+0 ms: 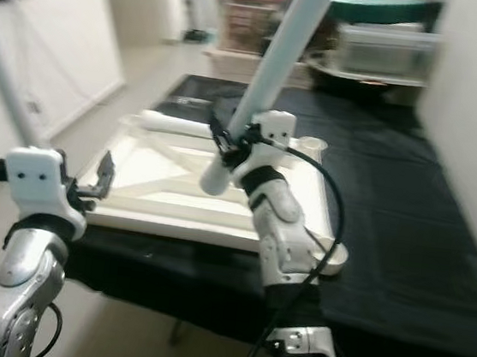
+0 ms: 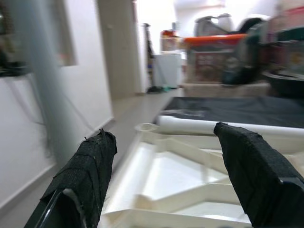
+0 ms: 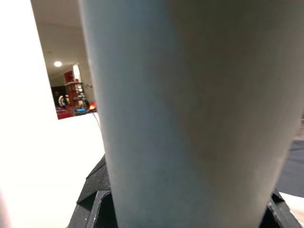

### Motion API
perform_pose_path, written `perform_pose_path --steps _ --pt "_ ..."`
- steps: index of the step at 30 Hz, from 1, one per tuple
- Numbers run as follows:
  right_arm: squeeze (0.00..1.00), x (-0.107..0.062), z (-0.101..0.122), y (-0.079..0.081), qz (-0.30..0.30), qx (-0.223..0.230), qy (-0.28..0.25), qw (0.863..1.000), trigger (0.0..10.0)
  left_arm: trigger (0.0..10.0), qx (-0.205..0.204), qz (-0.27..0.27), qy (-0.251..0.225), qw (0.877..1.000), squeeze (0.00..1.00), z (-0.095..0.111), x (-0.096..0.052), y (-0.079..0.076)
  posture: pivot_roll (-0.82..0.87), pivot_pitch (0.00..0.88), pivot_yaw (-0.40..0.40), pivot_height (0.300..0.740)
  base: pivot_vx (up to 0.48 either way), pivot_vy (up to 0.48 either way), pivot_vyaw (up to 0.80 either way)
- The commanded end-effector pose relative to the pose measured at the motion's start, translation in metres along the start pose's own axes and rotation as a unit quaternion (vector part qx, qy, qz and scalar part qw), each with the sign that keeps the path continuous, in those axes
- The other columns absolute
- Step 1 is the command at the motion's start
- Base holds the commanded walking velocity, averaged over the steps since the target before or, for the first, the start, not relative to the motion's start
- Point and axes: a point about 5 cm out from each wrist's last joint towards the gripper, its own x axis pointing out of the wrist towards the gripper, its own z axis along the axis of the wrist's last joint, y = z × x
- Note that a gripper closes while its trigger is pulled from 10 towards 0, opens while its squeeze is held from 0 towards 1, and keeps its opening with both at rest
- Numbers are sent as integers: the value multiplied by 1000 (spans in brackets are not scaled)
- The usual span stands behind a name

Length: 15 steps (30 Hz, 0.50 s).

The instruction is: Building children table

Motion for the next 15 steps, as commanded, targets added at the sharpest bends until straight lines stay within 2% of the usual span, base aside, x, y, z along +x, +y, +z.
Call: perform_pose_path --steps 1,7,15 --pt "0 4 1 7 9 -4 -5 1000 10000 10000 8 8 10 1000 0 -3 1 4 -64 0 29 740 0 0 800" --pt "0 4 0 5 -5 8 -4 1000 10000 10000 9 6 10 1000 0 -3 0 3 -66 0 31 740 0 0 0" --pt "0 4 -1 4 -7 2 -3 1000 10000 10000 23 3 3 1000 0 -2 2 3 -40 0 34 740 0 0 0"
